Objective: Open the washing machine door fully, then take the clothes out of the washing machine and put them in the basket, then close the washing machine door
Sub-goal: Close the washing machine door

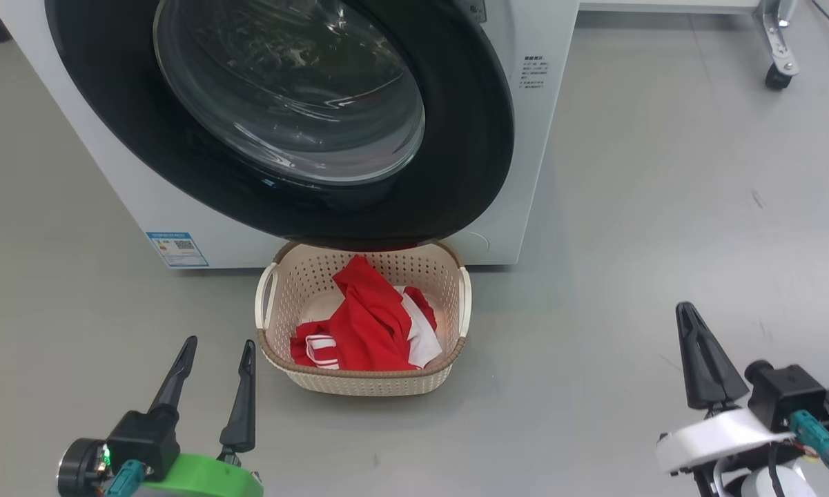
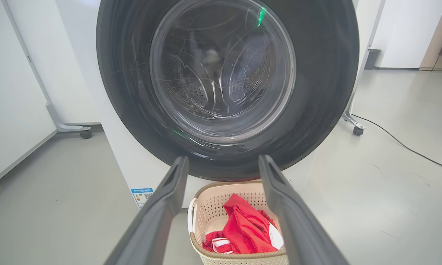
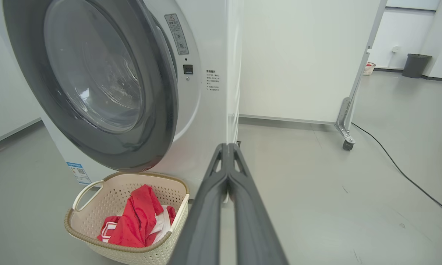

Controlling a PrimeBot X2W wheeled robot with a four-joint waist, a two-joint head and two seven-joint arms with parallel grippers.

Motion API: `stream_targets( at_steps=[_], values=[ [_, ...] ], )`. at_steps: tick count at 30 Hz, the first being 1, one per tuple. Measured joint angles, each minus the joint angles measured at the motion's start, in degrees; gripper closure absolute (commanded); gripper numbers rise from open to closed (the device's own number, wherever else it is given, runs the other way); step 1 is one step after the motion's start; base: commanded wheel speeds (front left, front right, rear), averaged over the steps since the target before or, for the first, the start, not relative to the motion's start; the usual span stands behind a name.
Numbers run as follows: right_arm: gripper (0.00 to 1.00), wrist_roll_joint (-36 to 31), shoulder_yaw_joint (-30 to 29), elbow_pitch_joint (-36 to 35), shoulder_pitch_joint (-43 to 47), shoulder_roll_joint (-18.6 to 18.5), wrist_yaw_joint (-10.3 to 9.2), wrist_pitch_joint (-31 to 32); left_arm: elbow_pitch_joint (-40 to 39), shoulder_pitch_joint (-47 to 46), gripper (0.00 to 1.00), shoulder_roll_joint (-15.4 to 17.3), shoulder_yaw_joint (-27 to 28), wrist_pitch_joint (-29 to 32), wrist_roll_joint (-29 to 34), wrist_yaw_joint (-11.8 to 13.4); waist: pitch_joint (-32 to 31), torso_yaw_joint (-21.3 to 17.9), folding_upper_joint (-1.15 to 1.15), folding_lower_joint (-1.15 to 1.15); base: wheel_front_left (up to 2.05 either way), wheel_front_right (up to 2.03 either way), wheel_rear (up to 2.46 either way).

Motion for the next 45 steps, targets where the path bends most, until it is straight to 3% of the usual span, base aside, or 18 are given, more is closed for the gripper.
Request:
stream_targets(
  at_steps=[8, 18, 26, 45],
  values=[
    [1.00, -0.69, 1.42, -0.20, -4.96, -1.79, 2.12, 0.94, -0.79, -1.74, 0.00, -0.76, -1.44, -0.01, 0.97, 0.00, 2.14, 1.36, 0.00, 0.00, 0.00, 0.00, 0.00],
    [1.00, -1.16, 5.66, 0.66, -14.25, -1.33, 4.97, 3.55, -2.61, -3.93, 0.00, -1.99, -2.24, -0.54, 1.82, 0.00, 6.33, 4.42, 0.00, 0.00, 0.00, 0.00, 0.00],
    [1.00, -1.38, 6.64, 3.01, -22.48, -0.85, 5.57, 5.39, -3.94, -7.40, 0.00, -3.83, -3.55, -0.58, 2.99, -0.01, 10.83, 6.91, 0.00, 0.00, 0.00, 0.00, 0.00],
    [1.00, -2.07, 6.17, 9.71, -40.05, -4.12, 7.01, 7.28, -3.98, -12.74, 0.00, -6.08, -4.79, -1.11, 3.02, -0.60, 20.45, 13.57, 0.00, 0.00, 0.00, 0.00, 0.00]
  ],
)
